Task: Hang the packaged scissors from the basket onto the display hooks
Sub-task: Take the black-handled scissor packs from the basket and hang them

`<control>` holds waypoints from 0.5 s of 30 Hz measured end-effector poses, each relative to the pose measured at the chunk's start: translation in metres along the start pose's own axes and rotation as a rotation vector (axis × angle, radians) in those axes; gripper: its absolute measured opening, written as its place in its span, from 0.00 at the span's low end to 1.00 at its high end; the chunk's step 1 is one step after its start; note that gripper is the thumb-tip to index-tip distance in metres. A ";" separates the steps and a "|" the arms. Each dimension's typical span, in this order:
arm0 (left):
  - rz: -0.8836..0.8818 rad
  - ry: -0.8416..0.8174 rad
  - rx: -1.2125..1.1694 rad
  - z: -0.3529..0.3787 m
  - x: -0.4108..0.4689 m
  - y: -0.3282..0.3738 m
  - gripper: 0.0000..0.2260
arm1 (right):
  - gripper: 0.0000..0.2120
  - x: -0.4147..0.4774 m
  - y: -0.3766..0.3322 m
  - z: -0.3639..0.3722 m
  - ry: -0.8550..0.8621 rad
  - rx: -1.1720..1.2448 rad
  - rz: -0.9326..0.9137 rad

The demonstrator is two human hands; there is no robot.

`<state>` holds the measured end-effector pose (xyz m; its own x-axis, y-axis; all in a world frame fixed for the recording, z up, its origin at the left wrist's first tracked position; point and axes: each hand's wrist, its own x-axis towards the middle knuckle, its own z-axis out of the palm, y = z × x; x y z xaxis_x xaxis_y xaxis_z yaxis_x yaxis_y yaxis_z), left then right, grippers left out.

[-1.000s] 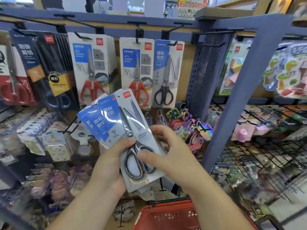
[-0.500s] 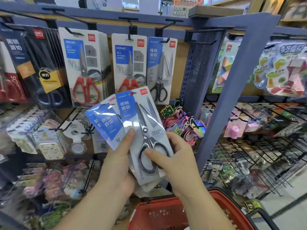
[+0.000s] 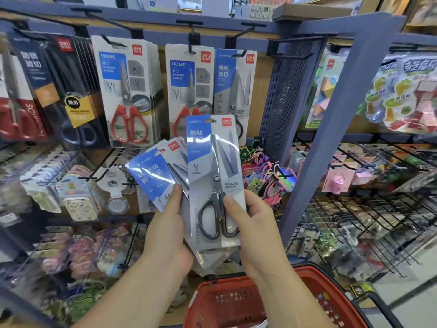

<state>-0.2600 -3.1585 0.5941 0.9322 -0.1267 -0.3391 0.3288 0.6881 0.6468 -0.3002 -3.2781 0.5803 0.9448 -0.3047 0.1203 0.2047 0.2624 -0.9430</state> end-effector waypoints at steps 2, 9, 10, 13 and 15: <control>-0.007 0.017 -0.008 -0.002 0.001 0.002 0.16 | 0.12 -0.001 -0.003 -0.001 0.003 0.107 0.059; 0.012 -0.102 0.033 -0.001 -0.007 0.001 0.17 | 0.14 -0.001 -0.007 0.004 0.059 0.146 0.037; 0.021 -0.104 0.046 0.000 -0.007 0.000 0.16 | 0.13 -0.001 -0.007 0.004 0.058 0.138 0.038; 0.022 -0.056 0.059 0.001 -0.004 0.000 0.14 | 0.13 0.001 -0.011 -0.001 0.039 0.139 0.032; 0.006 -0.044 0.050 0.000 0.001 0.002 0.14 | 0.16 0.006 -0.017 -0.007 0.036 0.138 0.010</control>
<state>-0.2585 -3.1569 0.5953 0.9395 -0.1545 -0.3058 0.3294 0.6527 0.6822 -0.2997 -3.2908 0.5951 0.9376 -0.3338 0.0975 0.2309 0.3878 -0.8923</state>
